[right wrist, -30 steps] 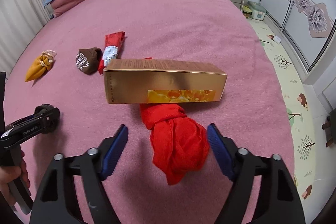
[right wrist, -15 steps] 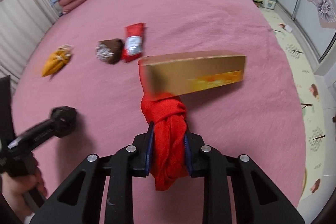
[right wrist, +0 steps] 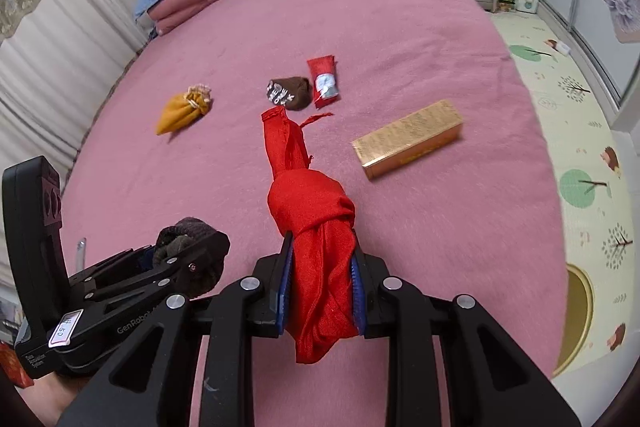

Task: Collect trash
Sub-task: 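Carry the sock and red cloth to the yellow bin and open both tools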

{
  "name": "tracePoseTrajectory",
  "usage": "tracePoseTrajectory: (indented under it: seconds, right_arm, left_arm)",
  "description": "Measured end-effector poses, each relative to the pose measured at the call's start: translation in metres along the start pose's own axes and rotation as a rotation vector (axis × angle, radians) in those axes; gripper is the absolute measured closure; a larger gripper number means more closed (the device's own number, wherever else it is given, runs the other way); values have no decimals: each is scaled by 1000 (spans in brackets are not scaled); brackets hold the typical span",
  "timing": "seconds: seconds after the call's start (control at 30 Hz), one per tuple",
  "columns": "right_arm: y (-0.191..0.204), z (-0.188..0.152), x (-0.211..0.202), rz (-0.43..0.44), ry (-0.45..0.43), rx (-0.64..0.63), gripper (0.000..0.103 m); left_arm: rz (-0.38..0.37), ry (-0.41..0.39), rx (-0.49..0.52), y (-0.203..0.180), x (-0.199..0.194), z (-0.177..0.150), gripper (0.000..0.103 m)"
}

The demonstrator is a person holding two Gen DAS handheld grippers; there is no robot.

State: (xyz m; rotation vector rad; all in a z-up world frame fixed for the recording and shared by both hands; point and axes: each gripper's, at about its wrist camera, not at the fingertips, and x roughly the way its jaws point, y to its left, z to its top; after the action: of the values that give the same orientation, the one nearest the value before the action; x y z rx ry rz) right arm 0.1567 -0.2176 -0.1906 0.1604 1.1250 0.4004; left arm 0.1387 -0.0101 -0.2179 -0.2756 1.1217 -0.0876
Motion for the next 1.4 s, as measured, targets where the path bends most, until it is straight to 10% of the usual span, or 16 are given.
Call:
tracePoseTrajectory:
  seconds: [0.53,1.4]
  right_arm:
    - [-97,-51,-132,-90,-104,260,79]
    - [-287,-194,-232,-310,-210,710,79]
  left_arm:
    - [-187,78,328,-166,-43,-34,60]
    - [-420,315,743,-402,37,-130,60]
